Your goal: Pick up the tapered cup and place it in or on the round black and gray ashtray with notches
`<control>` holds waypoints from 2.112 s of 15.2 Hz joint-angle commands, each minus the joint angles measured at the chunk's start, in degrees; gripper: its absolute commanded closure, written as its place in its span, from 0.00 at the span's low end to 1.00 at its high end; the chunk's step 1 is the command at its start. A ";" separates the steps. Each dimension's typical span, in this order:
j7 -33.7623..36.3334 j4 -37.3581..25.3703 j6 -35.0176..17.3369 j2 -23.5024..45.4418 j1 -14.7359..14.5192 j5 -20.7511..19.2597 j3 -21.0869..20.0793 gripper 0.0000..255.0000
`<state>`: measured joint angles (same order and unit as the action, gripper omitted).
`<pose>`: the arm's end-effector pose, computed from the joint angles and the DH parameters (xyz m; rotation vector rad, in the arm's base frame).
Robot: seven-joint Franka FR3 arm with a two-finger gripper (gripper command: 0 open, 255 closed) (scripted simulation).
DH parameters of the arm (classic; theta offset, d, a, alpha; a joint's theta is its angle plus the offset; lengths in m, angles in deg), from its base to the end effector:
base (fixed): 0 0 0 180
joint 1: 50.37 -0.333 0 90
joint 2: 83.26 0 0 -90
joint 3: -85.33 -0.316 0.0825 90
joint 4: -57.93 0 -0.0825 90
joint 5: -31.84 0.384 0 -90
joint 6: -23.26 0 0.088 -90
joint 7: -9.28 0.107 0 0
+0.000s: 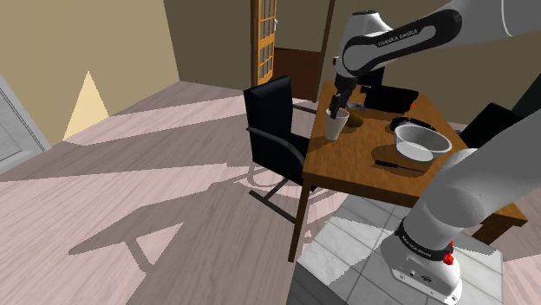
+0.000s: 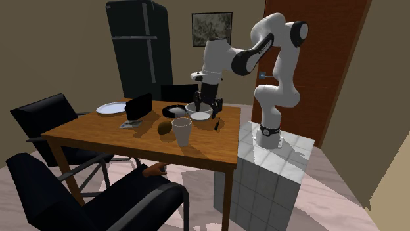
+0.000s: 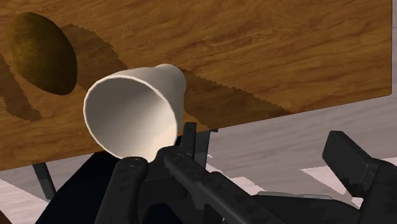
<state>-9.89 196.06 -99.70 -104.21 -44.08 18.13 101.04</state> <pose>0.4065 -0.1792 0.4520 3.0030 0.1274 0.0756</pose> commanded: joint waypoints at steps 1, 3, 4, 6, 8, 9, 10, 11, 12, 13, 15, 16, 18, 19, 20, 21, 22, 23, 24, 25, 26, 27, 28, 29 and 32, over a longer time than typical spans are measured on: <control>-1.85 -1.17 -3.46 3.77 0.41 0.30 1.88 0.00; -3.79 -2.90 -6.39 7.72 0.65 1.22 3.55 0.00; -4.85 -3.88 -7.77 9.74 0.76 1.88 4.35 0.00; -6.84 -5.73 -10.03 13.34 0.97 3.33 5.64 0.00; -7.09 -5.21 -11.62 14.43 1.05 3.63 5.81 0.00; -7.22 -4.97 -12.41 14.99 1.07 3.80 5.91 0.00; -7.36 -4.74 -13.21 15.57 1.09 3.98 6.00 0.00; -7.51 -4.52 -14.00 16.16 1.11 4.17 6.10 0.00; -7.66 -4.32 -14.79 16.76 1.13 4.37 6.19 0.00; -7.83 -4.13 -15.58 17.38 1.15 4.59 6.27 0.00; -7.92 -4.02 -16.04 17.73 1.17 4.71 6.31 0.00; -7.93 -4.02 -16.03 17.74 1.17 4.72 6.31 0.00; -7.93 -4.02 -16.04 17.74 1.17 4.72 6.31 0.00; -7.93 -4.02 -16.04 17.74 1.17 4.72 6.31 0.00; -7.93 -4.02 -16.04 17.74 1.17 4.72 6.31 0.00; -7.93 -4.03 -16.02 17.73 1.17 4.72 6.31 0.00; -7.93 -4.03 -16.02 17.73 1.17 4.72 6.31 1.00; -7.93 -4.03 -16.02 17.73 1.17 4.72 6.31 1.00; -7.93 -4.03 -16.02 17.73 1.17 4.72 6.31 1.00; -7.93 -4.03 -16.02 17.73 1.17 4.72 6.31 1.00; -7.93 -4.03 -16.02 17.73 1.17 4.72 6.31 1.00; -7.91 -4.02 -16.01 17.72 1.16 4.71 6.31 1.00; -7.91 -4.03 -16.00 17.71 1.16 4.71 6.31 1.00; -7.91 -4.03 -15.98 17.70 1.16 4.70 6.31 1.00; -7.86 -4.34 -15.23 17.23 1.16 4.57 6.26 1.00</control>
<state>-17.77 191.82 -115.32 -86.70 -42.93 22.80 107.31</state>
